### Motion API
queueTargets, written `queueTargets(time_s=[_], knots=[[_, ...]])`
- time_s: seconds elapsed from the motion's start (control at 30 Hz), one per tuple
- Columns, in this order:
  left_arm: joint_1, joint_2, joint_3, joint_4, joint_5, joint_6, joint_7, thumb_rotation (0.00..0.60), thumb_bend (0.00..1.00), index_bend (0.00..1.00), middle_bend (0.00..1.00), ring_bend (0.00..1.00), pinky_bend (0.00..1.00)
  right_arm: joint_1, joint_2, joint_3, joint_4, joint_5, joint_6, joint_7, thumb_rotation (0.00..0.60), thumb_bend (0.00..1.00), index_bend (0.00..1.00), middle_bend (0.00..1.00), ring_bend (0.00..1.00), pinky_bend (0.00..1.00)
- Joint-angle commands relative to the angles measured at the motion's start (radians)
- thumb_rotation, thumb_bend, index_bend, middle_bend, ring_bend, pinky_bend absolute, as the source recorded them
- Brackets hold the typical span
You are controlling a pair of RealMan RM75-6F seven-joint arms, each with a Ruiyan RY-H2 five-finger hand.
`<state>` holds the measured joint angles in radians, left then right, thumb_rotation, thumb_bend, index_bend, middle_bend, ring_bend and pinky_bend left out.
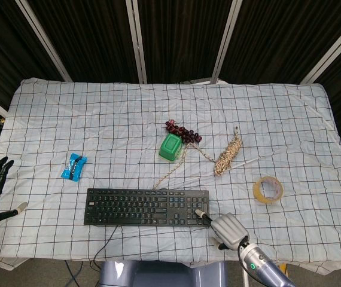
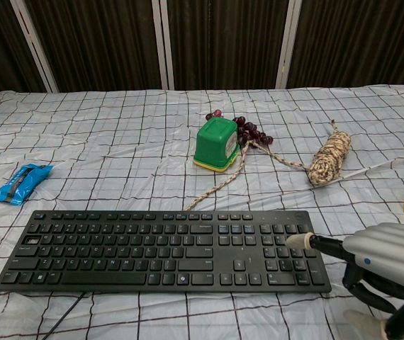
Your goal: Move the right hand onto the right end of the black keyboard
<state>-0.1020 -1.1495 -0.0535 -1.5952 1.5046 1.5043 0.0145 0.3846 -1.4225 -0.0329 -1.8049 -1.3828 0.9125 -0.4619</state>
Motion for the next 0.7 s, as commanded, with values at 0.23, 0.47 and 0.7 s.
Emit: queueTargets(time_s=[0.23,0.47,0.7], knots=[[-0.001,0.003,-0.003,-0.001,-0.007,-0.004,-0.003,0.6,0.0,0.0,0.0,0.0,0.0,0.028,-0.068,0.024,0.004,0.103,-0.009,-0.077,0.6,0.43,0.06,0.82,0.83,0.73],[-0.003,0.003,-0.003,-0.001,-0.008,-0.009,-0.004,0.6,0.0,0.0,0.0,0.0,0.0,0.041,-0.086,0.026,0.002,0.153,0.0,-0.106,0.6,0.43,0.06,0.82,0.83,0.74],[-0.003,0.003,-0.003,-0.001,-0.009,-0.008,-0.005,0.6,0.0,0.0,0.0,0.0,0.0,0.056,-0.093,0.023,-0.002,0.192,0.006,-0.124,0.6,0.43,0.08,0.82,0.83,0.73]])
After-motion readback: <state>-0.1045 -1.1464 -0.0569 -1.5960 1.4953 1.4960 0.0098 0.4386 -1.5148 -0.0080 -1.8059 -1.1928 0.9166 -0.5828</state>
